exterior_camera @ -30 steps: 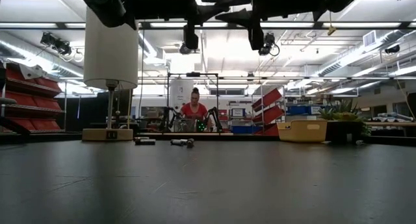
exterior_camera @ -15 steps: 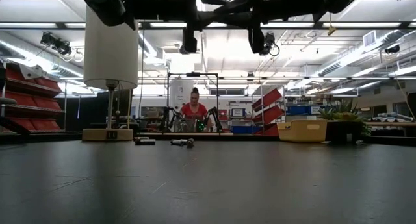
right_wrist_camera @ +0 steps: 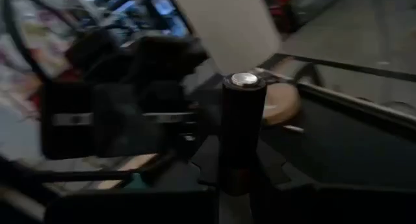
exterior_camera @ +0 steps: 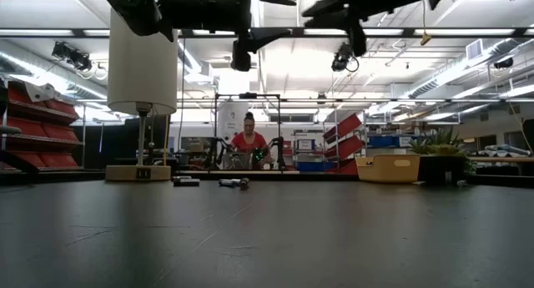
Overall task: Sort batteries
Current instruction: Put the left black battery into the yellow bin
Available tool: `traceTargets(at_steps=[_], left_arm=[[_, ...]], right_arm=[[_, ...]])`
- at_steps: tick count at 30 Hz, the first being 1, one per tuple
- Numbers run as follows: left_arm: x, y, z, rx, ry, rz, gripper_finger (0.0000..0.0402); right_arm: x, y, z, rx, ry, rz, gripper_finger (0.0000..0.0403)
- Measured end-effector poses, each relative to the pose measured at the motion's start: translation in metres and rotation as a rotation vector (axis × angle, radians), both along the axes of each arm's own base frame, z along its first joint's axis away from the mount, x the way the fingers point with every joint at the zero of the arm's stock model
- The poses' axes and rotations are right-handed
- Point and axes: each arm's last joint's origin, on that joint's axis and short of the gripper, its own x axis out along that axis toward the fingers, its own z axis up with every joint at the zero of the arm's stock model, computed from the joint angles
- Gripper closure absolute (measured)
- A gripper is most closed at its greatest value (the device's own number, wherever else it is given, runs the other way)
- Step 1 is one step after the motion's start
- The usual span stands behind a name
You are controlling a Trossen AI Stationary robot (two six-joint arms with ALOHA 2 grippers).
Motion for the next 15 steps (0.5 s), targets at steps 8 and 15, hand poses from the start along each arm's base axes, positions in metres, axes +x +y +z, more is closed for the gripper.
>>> traceTargets(at_steps=[8, 15], left_arm=[[0.001, -0.003, -0.008, -0.064, 0.074, -0.036, 0.0179], [0.002, -0.007, -0.016, -0.137, 0.132, 0.039, 0.0180]], right_arm=[[-0.053, -0.017, -0.007, 0.069, 0.286, -0.326, 0.0367], [-0.073, -0.053, -0.041, 0.148, 0.625, -0.465, 0.0367]])
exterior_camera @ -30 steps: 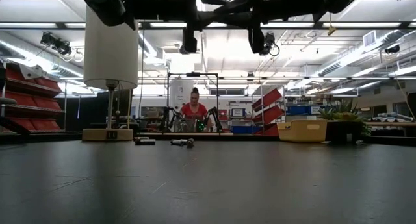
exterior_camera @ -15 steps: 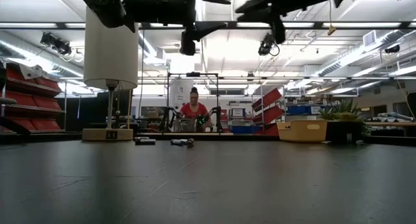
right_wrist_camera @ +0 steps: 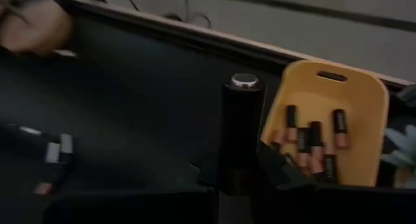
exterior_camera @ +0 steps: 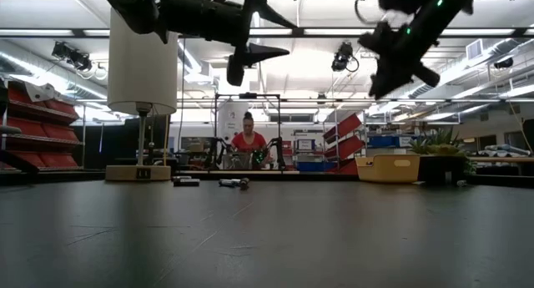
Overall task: Sort batteries
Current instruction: Put the left black battery into the yellow bin, then put the silver battery into the blue bin
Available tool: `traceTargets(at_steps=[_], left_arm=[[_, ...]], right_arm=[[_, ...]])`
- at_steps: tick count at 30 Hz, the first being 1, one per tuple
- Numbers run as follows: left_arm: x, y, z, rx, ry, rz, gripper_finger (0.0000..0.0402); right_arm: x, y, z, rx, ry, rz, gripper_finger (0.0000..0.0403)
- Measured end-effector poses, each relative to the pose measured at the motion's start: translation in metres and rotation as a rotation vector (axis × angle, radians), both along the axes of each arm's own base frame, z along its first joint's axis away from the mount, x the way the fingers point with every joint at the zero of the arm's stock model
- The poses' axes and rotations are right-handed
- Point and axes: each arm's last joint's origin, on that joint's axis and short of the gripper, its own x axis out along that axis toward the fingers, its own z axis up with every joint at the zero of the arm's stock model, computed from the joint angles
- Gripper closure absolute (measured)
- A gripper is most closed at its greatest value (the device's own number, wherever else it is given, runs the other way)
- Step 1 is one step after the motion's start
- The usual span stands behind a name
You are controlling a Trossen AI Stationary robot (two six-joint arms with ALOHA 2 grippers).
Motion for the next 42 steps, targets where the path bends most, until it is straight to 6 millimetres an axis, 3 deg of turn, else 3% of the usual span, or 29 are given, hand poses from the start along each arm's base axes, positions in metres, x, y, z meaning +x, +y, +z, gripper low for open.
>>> traceTargets(at_steps=[8, 12, 20, 25, 31, 42], left_arm=[[0.001, -0.013, 0.000, -0.003, -0.002, 0.006, 0.0180], [0.001, -0.020, 0.000, -0.001, 0.000, 0.034, 0.0180], [0.001, -0.022, 0.000, 0.002, 0.005, 0.047, 0.0180], [0.001, -0.021, 0.000, 0.005, 0.006, 0.039, 0.0180], [0.002, -0.021, 0.000, 0.024, 0.012, 0.020, 0.0180], [0.002, -0.015, 0.001, 0.023, 0.003, -0.061, 0.0187]], right_arm=[[-0.012, -0.064, -0.035, 0.141, 0.090, -0.035, 0.0367], [-0.019, -0.087, -0.057, 0.213, 0.147, -0.032, 0.0367], [-0.012, -0.099, -0.092, 0.297, 0.265, 0.013, 0.0366], [-0.009, -0.102, -0.107, 0.338, 0.315, 0.017, 0.0314], [-0.007, -0.096, -0.098, 0.313, 0.299, 0.040, 0.0275], [-0.022, -0.077, -0.051, 0.221, 0.171, 0.011, 0.0271]])
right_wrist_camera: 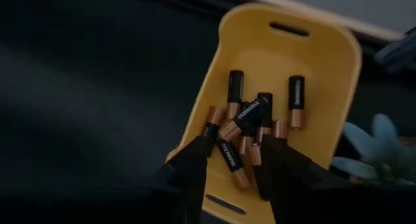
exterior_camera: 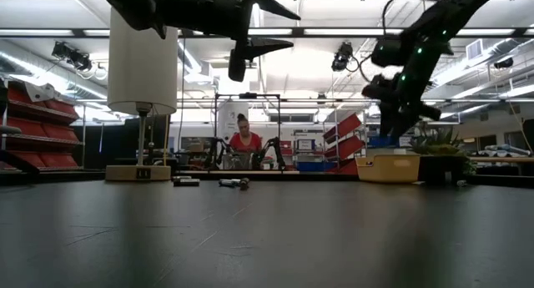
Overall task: Sort batteries
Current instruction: Put the silver battery into the blue bin
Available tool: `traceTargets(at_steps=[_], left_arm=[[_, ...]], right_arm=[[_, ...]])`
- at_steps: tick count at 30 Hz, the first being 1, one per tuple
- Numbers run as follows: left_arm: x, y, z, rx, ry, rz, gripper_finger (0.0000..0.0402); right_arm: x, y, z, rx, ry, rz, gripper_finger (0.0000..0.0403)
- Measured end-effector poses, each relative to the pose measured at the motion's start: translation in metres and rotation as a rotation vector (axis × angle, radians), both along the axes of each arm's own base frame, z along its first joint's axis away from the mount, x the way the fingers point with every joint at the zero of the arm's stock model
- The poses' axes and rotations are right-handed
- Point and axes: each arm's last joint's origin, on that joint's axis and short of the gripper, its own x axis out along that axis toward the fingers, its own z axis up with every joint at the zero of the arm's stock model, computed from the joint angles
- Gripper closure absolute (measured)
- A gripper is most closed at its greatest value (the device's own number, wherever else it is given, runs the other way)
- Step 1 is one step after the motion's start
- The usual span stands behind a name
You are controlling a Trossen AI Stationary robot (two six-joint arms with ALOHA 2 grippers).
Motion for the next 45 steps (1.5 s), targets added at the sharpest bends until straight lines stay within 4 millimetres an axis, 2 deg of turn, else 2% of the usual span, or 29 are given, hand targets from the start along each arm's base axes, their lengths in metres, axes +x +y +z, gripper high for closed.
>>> traceTargets(at_steps=[6, 13, 16, 21, 25, 27, 32, 35, 36, 41, 45], left_arm=[[-0.001, 0.007, -0.001, -0.002, 0.005, 0.011, 0.0199], [-0.002, 0.018, -0.001, -0.036, 0.007, -0.061, 0.0199], [-0.002, 0.022, -0.002, -0.027, 0.013, -0.039, 0.0199], [-0.004, 0.031, -0.003, -0.037, 0.020, 0.065, 0.0200], [-0.005, 0.034, -0.003, -0.061, 0.013, 0.037, 0.0200], [-0.004, 0.033, -0.003, -0.061, 0.015, 0.001, 0.0200], [-0.004, 0.031, -0.003, -0.062, 0.016, -0.040, 0.0200], [-0.004, 0.030, -0.003, -0.062, 0.020, -0.044, 0.0200], [-0.004, 0.030, -0.003, -0.062, 0.021, -0.044, 0.0200], [-0.004, 0.031, -0.003, -0.061, 0.020, -0.045, 0.0200], [-0.004, 0.031, -0.003, -0.061, 0.019, -0.053, 0.0200]], right_arm=[[-0.011, 0.020, 0.030, -0.050, -0.110, 0.025, 0.0271], [-0.018, 0.070, 0.056, -0.040, -0.182, 0.177, 0.0272], [-0.020, 0.084, 0.062, -0.033, -0.229, 0.186, 0.0270], [-0.026, 0.100, 0.048, 0.036, -0.263, 0.135, 0.0268], [-0.032, 0.113, 0.028, 0.117, -0.256, 0.111, 0.0268], [-0.033, 0.120, 0.023, 0.129, -0.257, 0.159, 0.0268], [-0.030, 0.140, 0.030, 0.060, -0.239, 0.515, 0.0268], [-0.029, 0.149, 0.029, -0.022, -0.149, 0.796, 0.0268], [-0.028, 0.152, 0.028, -0.020, -0.129, 0.833, 0.0268], [-0.014, 0.155, 0.018, 0.047, -0.079, 0.864, 0.0268], [0.005, 0.153, 0.012, 0.175, -0.158, 0.682, 0.0268]])
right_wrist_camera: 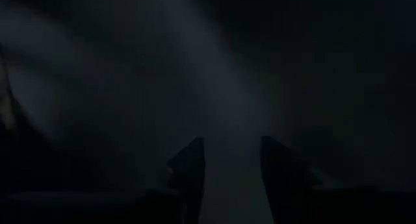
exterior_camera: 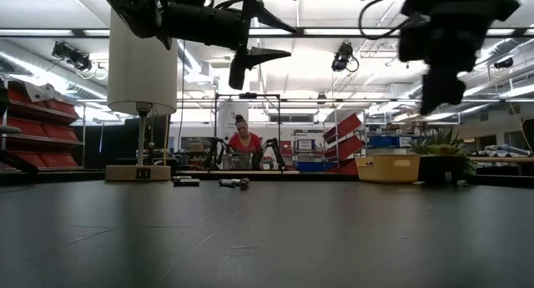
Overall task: Sort batteries
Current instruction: Put the silver battery into the blue bin
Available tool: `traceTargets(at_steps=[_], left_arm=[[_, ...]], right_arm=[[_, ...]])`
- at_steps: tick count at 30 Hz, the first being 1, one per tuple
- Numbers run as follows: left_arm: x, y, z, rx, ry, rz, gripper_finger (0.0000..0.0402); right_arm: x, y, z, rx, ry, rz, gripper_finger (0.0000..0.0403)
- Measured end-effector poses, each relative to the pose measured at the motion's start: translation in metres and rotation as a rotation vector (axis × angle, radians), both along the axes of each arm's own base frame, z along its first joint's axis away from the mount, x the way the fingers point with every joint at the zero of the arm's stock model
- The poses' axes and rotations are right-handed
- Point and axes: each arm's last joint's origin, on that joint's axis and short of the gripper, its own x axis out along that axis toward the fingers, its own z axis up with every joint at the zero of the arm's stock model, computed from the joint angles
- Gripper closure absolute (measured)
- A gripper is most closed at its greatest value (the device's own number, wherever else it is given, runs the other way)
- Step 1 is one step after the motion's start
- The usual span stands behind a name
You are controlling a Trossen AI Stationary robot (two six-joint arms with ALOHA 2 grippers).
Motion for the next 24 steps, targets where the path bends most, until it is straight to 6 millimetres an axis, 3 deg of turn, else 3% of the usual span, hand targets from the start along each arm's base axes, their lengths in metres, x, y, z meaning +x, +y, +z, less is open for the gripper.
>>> traceTargets(at_steps=[6, 10, 17, 24], left_arm=[[0.000, 0.000, 0.000, -0.025, -0.001, -0.018, 0.0200], [0.001, -0.003, -0.005, -0.050, 0.065, -0.067, 0.0200], [0.009, -0.014, 0.008, 0.108, 0.352, -0.122, 0.0210], [0.012, -0.004, 0.024, 0.176, 0.325, -0.069, 0.0223]], right_arm=[[0.031, 0.000, -0.005, 0.057, -0.101, -0.074, 0.0270], [0.036, 0.001, -0.009, 0.128, -0.079, -0.120, 0.0277], [0.024, 0.004, 0.007, 0.114, -0.154, -0.231, 0.0304], [-0.004, 0.006, 0.011, 0.037, -0.066, -0.442, 0.0313]])
